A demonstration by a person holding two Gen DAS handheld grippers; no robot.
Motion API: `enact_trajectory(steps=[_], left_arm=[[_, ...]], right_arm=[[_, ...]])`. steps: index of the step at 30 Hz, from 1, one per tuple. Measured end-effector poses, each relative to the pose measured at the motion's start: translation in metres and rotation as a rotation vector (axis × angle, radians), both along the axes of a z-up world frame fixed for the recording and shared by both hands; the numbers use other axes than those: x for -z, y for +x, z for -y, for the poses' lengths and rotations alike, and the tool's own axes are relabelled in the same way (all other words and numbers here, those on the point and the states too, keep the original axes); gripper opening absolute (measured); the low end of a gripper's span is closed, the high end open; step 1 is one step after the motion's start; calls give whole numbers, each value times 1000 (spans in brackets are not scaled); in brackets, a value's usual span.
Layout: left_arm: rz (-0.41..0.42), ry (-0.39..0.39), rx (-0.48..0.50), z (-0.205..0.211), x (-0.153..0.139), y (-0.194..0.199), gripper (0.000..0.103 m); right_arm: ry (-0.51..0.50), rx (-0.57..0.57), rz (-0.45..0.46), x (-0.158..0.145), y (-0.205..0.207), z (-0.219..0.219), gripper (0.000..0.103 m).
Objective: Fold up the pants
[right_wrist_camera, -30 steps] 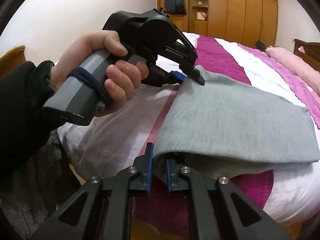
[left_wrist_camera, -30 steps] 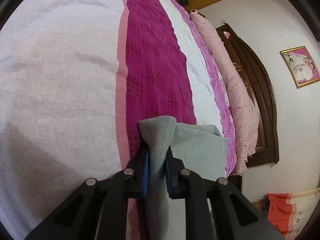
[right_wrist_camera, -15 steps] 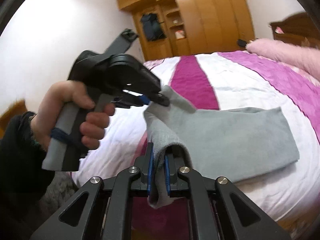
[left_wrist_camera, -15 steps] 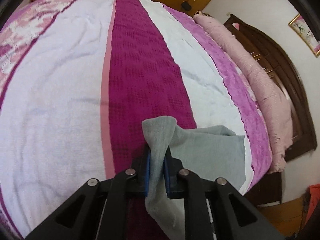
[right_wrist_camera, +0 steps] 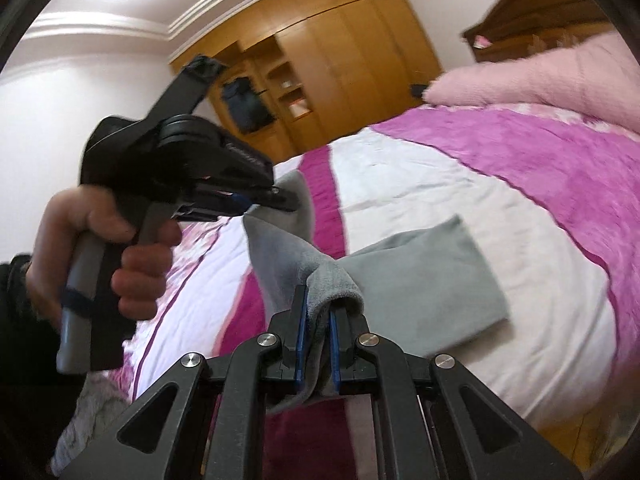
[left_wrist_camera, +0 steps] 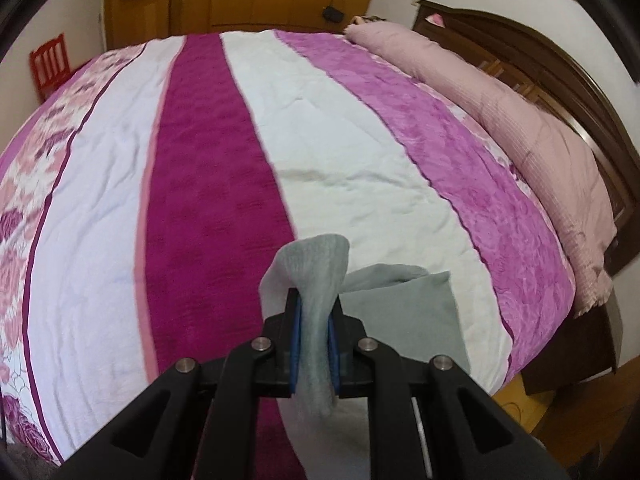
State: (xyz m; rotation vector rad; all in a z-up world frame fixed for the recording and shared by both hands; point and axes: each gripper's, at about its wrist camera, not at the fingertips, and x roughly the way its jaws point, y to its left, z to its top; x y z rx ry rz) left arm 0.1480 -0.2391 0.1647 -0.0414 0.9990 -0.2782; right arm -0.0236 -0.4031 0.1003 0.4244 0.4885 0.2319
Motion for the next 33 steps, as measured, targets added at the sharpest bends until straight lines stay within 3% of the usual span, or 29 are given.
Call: enact_trajectory(steps=[3, 8, 15, 21, 33], left_arm=[[18, 28, 35, 27, -2, -1, 11], [17, 68, 74, 60, 4, 1, 11], [-4, 79, 94, 77, 9, 11, 11], [-4, 87, 121, 95, 9, 16, 11], [-73, 122, 191, 150, 38, 33, 11]], right_arm=[[29, 14, -11, 3, -1, 11, 10], [-23, 37, 6, -1, -9, 11, 10], [53, 55, 14, -1, -14, 22, 10], [37, 90, 10, 0, -15, 28, 10], [27, 268, -169, 39, -2, 68, 10]])
